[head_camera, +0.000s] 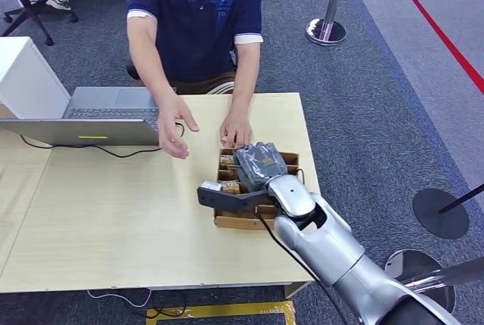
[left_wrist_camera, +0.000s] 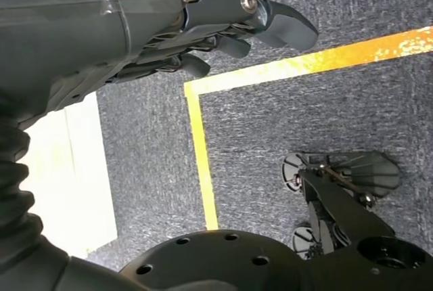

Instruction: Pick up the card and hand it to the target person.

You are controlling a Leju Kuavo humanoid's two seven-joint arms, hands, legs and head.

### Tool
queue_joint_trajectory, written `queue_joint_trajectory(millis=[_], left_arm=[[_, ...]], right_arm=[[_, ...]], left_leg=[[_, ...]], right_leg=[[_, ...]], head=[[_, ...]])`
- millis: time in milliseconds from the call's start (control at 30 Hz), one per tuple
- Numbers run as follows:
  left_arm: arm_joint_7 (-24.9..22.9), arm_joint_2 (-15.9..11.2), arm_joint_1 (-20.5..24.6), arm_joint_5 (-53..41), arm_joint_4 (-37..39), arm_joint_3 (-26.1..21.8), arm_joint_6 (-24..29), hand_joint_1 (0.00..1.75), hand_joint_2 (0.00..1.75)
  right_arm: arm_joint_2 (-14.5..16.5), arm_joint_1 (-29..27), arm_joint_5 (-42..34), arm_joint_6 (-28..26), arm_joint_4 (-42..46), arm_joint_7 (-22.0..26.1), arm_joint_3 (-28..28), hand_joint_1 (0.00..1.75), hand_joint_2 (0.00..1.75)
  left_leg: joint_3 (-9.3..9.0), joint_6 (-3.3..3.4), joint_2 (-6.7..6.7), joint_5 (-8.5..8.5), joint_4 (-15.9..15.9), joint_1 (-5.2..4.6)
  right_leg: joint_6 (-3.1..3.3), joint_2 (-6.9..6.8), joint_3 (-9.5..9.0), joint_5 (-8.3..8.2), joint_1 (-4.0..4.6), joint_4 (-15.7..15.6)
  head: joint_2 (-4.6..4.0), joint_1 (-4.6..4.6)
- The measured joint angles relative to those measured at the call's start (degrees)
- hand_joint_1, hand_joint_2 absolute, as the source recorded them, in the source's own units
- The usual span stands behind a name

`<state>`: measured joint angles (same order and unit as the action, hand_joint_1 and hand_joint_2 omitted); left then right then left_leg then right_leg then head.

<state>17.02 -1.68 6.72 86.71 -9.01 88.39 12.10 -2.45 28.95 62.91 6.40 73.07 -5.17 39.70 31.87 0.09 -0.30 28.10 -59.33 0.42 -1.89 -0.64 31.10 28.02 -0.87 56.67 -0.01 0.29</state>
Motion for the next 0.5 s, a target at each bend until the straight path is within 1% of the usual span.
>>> queue_joint_trajectory(millis=[267, 500], left_arm=[[-0.19, 0.00, 0.01, -0.01, 0.00, 0.00, 0.01, 0.00, 1.75], [-0.19, 0.00, 0.00, 0.01, 0.00, 0.00, 0.01, 0.00, 1.75]], right_arm=[[-0.02, 4.63, -4.13, 1.54, -3.51, 1.82, 0.05, 1.54, 1.75], [0.01, 6.57, -6.62, 2.93, -5.85, 2.91, 0.39, 1.54, 1.75]], left_leg=[[0.01, 0.00, 0.00, 0.00, 0.00, 0.00], [0.01, 0.00, -0.01, 0.00, 0.00, 0.00]], right_leg=[[0.00, 0.00, 0.00, 0.00, 0.00, 0.00], [0.00, -0.01, 0.00, 0.00, 0.00, 0.00]], head=[[0.00, 0.01], [0.00, 0.00]])
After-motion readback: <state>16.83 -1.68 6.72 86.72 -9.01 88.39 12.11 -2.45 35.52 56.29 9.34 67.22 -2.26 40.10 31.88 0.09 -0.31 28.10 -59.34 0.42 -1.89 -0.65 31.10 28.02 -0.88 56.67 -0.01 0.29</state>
